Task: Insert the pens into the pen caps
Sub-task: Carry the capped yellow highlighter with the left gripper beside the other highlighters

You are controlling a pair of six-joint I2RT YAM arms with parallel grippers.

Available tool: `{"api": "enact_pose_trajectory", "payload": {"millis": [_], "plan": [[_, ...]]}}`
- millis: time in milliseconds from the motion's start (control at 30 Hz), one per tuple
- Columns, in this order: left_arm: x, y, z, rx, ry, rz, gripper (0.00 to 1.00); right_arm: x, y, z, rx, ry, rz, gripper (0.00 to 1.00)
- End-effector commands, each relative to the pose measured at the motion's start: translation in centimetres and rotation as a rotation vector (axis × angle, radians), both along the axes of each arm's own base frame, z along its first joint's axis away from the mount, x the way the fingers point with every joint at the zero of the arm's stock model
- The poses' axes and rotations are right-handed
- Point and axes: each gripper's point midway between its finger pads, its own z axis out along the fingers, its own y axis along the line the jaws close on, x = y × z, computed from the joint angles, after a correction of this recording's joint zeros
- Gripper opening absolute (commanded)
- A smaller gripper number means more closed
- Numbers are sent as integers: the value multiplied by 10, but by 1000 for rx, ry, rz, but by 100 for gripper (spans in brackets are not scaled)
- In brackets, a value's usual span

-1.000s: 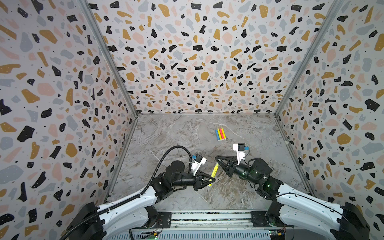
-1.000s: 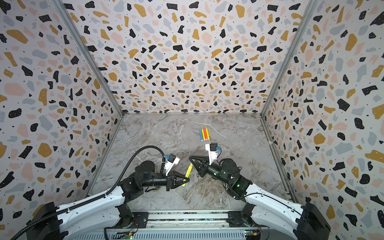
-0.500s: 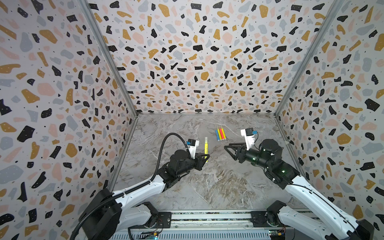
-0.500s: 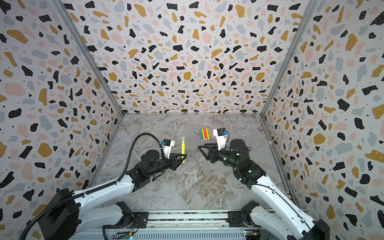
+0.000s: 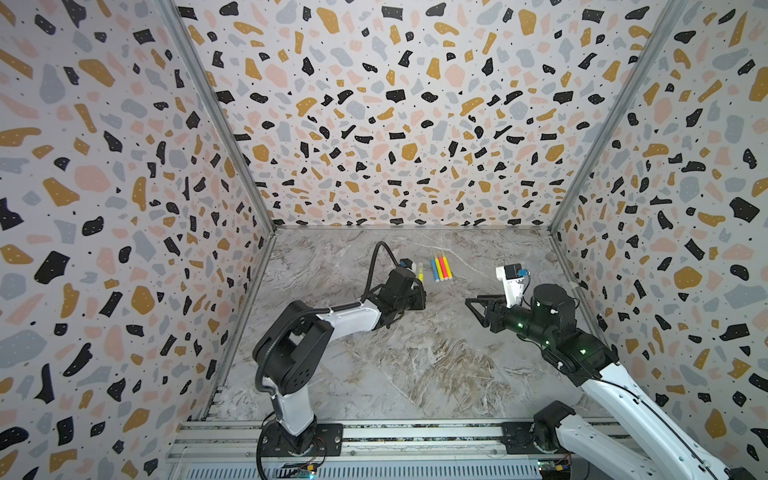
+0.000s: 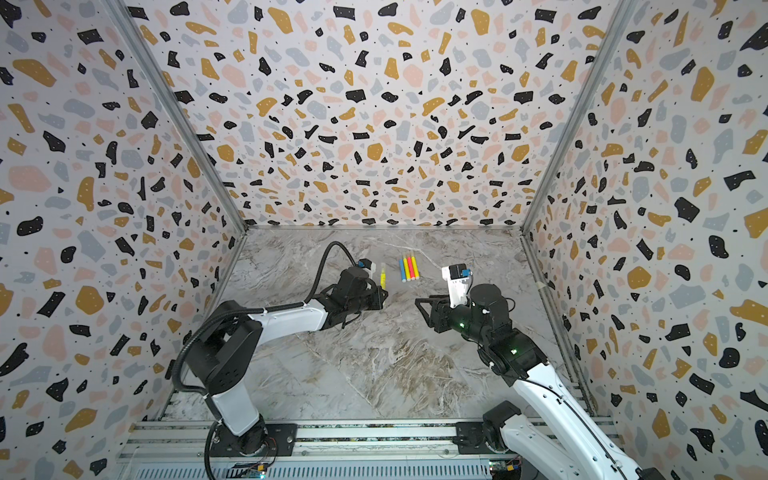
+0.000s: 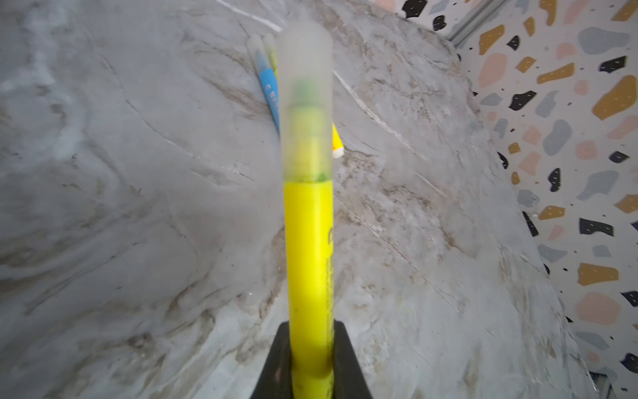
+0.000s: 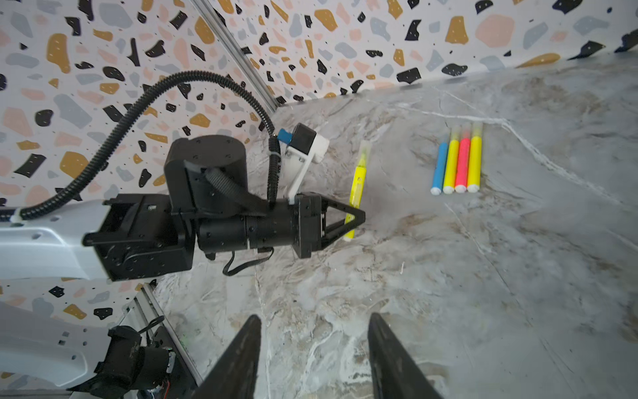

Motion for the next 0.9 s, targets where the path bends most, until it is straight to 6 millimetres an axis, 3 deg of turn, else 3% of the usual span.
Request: {"api": "enact_pose_trajectory", "payload": {"millis": [0,400,867], "plan": [[19,3,-6,-2,31,55,0,0,-8,-3,-30,-8,-29,51],[53,-1,-45,64,113,114,0,0,-6,-11,-20,7,-18,51],[85,-26,-61,77,138,101,0,-1,-8,-11,-14,5,-17,50]]}}
